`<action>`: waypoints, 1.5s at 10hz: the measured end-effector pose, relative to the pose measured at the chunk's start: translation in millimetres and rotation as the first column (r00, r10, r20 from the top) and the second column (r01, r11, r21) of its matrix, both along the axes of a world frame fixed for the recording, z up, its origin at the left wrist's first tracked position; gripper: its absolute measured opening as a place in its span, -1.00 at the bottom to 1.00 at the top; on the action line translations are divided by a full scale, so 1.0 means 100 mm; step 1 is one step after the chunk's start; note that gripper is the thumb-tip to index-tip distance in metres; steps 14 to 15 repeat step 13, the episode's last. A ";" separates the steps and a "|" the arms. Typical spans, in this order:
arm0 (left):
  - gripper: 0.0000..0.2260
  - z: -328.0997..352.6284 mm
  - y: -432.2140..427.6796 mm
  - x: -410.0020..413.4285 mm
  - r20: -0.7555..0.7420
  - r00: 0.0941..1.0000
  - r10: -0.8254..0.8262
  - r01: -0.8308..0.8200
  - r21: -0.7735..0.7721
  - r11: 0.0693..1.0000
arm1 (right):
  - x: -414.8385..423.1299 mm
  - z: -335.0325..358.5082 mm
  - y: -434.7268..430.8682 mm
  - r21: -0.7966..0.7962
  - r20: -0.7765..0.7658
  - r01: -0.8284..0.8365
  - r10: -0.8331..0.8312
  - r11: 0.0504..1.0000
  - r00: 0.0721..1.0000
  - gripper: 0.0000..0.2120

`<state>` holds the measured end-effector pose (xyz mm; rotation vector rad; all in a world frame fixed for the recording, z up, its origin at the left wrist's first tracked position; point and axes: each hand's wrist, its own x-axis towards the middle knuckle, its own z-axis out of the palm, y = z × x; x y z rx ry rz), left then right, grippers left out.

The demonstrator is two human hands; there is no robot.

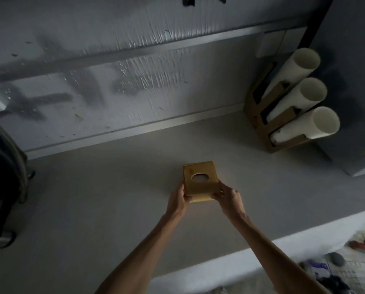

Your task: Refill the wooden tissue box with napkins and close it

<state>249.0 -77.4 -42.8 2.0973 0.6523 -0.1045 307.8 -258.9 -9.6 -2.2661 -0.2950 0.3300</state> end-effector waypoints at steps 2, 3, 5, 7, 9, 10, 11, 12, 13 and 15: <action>-0.56 -0.13 0.31 0.96 0.034 0.999 0.035 -0.037 0.042 0.998 | 1.05 -0.23 0.36 0.021 0.039 -0.050 0.049 0.999 0.998 -0.52; -0.60 -0.13 0.43 1.33 0.063 0.996 0.064 -0.072 0.137 0.988 | 1.49 -0.36 0.54 0.010 0.091 -0.053 0.052 0.999 0.995 -0.54; -0.71 -0.05 0.74 2.02 0.095 0.995 0.030 -0.058 0.302 0.952 | 2.23 -0.53 0.96 0.063 0.177 -0.043 0.031 0.997 0.984 -0.68; -0.72 -0.04 1.05 2.55 0.070 0.997 0.029 -0.052 0.351 0.935 | 2.82 -0.57 1.28 0.100 0.139 -0.088 0.074 0.991 0.988 -0.75; -0.82 -0.10 0.98 2.54 0.073 0.997 0.000 -0.033 0.455 0.890 | 2.91 -0.65 1.23 0.074 0.218 -0.135 0.117 0.988 0.969 -0.68; -0.85 -0.09 0.97 2.53 0.091 0.996 -0.008 -0.036 0.469 0.883 | 2.89 -0.65 1.26 0.029 0.241 -0.118 0.108 0.993 0.965 -0.65; -0.80 -0.05 0.93 2.53 0.084 0.996 0.013 -0.049 0.438 0.897 | 2.90 -0.63 1.28 -0.073 0.105 -0.085 0.092 0.994 0.990 -0.70; -0.58 0.09 0.90 2.53 -0.045 0.998 0.034 -0.014 0.397 0.918 | 2.87 -0.53 1.27 -0.116 -0.041 -0.110 0.106 0.987 0.994 -0.72; -0.29 0.15 0.84 2.47 -0.202 0.977 0.066 0.012 0.362 0.932 | 2.71 -0.56 1.13 -0.113 -0.083 -0.135 0.126 0.984 0.988 -0.34; -0.29 0.15 0.84 2.47 -0.202 0.977 0.066 0.012 0.362 0.932 | 2.71 -0.56 1.13 -0.113 -0.083 -0.135 0.126 0.984 0.988 -0.34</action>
